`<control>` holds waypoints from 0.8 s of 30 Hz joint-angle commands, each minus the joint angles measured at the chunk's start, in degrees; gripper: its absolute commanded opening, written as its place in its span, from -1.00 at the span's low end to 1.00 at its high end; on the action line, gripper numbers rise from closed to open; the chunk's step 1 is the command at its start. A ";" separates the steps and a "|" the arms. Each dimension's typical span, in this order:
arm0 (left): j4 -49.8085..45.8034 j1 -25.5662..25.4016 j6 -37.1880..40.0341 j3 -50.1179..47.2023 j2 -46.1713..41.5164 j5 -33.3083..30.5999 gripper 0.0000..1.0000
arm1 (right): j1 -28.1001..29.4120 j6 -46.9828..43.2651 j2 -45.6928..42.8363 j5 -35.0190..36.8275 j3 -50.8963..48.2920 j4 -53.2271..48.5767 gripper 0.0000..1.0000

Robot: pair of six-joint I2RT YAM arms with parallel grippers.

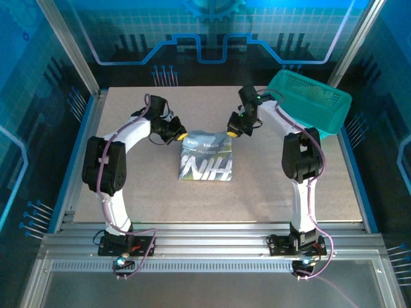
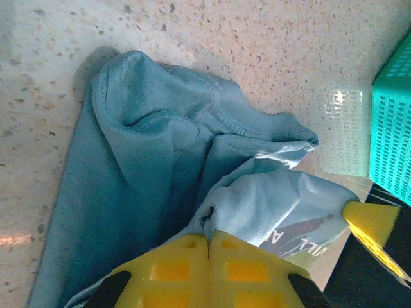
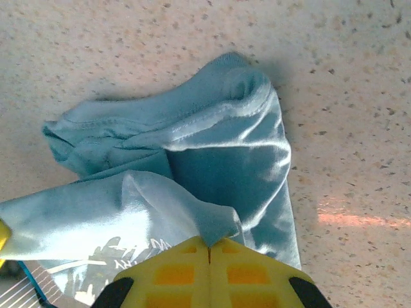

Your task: Fold and stack the t-shirts

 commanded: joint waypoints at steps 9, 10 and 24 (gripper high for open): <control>-3.81 2.60 2.89 8.79 8.74 -0.99 -0.91 | -0.53 -1.13 12.18 0.37 11.58 -3.31 -0.74; -4.57 2.69 2.97 9.45 9.02 -1.95 -0.89 | -0.71 -2.06 12.31 0.14 11.90 -2.43 -0.59; -8.32 -3.63 -5.99 1.64 -5.92 -11.66 -0.18 | -0.80 -2.76 -5.14 1.60 -5.83 3.05 -0.01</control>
